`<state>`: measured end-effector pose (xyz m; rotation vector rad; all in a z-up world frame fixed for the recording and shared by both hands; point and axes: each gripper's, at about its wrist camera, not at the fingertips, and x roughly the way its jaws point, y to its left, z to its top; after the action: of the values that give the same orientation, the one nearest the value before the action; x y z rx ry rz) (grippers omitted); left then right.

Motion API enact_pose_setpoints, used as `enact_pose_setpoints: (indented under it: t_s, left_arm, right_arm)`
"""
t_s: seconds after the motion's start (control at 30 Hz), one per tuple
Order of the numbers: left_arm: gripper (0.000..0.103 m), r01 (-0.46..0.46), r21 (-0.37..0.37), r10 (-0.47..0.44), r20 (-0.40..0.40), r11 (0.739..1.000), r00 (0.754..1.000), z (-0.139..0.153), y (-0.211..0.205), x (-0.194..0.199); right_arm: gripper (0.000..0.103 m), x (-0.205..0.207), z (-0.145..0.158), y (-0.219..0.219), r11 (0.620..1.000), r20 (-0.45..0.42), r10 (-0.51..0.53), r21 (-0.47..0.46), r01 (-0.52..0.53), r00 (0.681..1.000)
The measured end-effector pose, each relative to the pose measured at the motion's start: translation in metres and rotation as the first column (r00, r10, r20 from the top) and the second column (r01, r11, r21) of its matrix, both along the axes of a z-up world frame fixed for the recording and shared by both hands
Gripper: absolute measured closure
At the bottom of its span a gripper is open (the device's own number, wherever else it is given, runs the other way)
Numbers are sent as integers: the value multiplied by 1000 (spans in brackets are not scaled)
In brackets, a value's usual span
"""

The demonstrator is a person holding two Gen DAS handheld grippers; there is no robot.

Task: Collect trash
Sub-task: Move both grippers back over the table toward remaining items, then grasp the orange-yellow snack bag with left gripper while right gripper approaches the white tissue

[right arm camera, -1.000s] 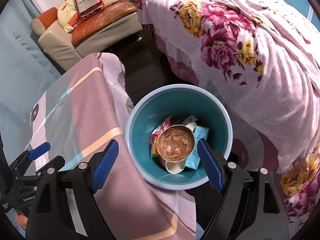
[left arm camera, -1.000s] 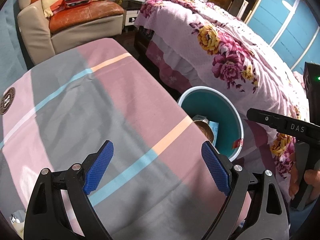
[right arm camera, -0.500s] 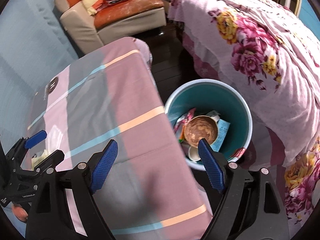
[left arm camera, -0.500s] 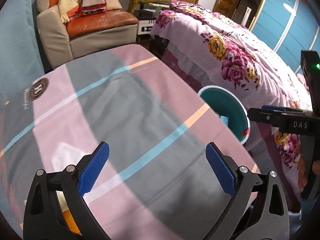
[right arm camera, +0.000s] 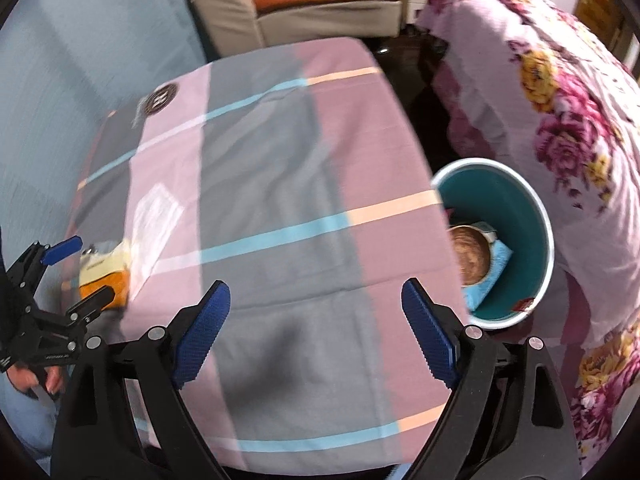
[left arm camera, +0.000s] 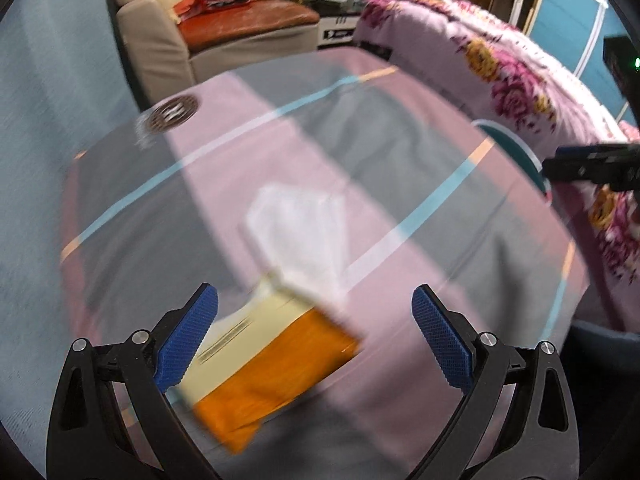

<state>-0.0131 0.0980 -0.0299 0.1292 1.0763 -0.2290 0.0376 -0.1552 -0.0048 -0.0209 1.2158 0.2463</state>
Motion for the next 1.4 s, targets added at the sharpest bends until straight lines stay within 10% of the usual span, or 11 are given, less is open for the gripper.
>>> enact_pose_setpoints:
  t_s: [0.67, 0.87, 1.03, 1.4]
  left_arm:
    - [5, 75, 166, -61, -89, 983, 994, -57, 46, -18]
    - [10, -1, 39, 4, -61, 999, 998, -57, 57, -1]
    - [44, -103, -35, 102, -37, 994, 994, -49, 76, 13]
    - [52, -265, -179, 263, -31, 948, 964, -38, 112, 34]
  right_arm:
    - [20, 9, -34, 94, 988, -102, 153, 13, -153, 983]
    - [20, 17, -41, 108, 986, -102, 167, 18, -166, 981]
    - [19, 25, -49, 115, 985, -101, 171, 24, -169, 980]
    - [20, 36, -73, 174, 951, -72, 310, 30, -308, 948]
